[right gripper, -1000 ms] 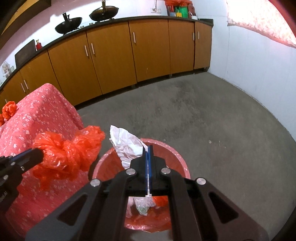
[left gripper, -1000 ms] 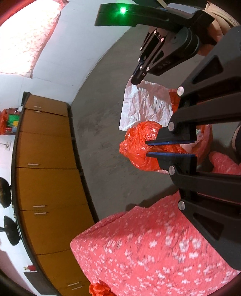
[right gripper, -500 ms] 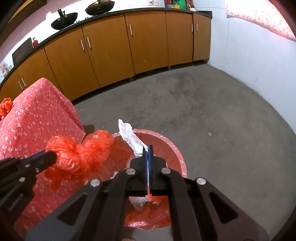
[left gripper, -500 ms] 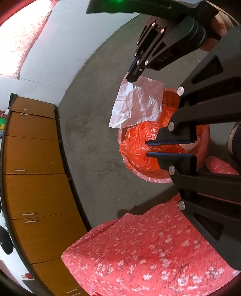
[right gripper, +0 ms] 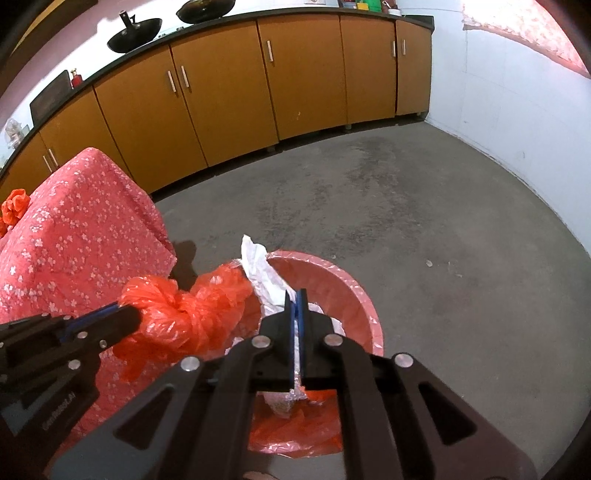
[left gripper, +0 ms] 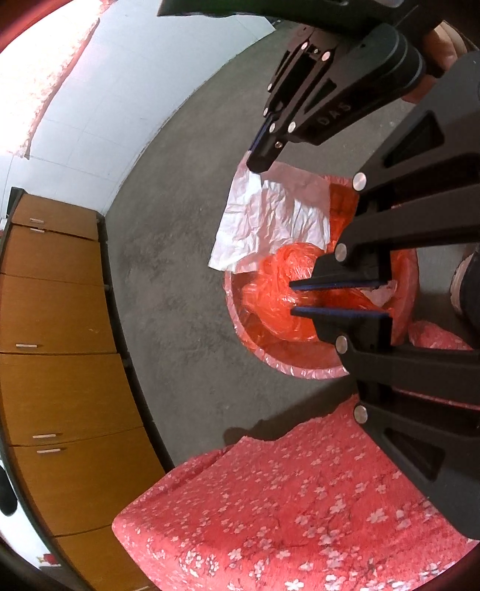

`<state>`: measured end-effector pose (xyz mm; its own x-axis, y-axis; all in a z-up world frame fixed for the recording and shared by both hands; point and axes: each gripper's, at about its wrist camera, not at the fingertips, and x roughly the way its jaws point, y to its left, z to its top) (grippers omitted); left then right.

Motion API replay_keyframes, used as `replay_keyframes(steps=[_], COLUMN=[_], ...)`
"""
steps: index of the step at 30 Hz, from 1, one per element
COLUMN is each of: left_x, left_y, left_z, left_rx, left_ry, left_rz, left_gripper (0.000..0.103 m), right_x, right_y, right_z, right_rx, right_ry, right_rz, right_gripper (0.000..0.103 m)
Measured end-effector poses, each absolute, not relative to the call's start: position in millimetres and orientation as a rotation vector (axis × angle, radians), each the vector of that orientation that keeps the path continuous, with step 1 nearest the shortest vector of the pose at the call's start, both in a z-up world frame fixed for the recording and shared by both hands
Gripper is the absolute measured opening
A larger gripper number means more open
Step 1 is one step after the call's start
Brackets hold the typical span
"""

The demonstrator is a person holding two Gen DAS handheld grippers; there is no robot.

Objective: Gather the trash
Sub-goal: 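Carry red bag and white sheet to the orange basket and release them, then return both open grippers toward the table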

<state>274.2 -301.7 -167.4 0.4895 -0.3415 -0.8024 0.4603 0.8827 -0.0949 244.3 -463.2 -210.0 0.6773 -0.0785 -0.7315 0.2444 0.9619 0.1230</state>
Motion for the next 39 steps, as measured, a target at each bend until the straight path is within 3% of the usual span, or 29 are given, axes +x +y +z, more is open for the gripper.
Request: replay_keyframes(steps=[12,20,29,39], left_x=[278,274,245,210], left_y=[-285,-242,-139,30], left_z=[-158,-115,-73,-37], left_rx=[0.071,-0.047,-0.044,-0.022], left_ry=[0.946,0.864,0.735,0.574], left_rz=[-0.477,-0.458,-0.313,0.04], left_gripper=[0.008,0.022,0.038,0.052], right_x=[242,242,254,278], right_y=[-462,-457,-402,-251], right_z=[-206,-184,-122,-58], right_rx=[0.212,0.19,0.145,0.079], right_ry=[0.804,0.765,0.663,0.557], right_rz=[-0.201,-0.223,-0.132,0.127], right_gripper=[0.014,0.035,0.056,0.062])
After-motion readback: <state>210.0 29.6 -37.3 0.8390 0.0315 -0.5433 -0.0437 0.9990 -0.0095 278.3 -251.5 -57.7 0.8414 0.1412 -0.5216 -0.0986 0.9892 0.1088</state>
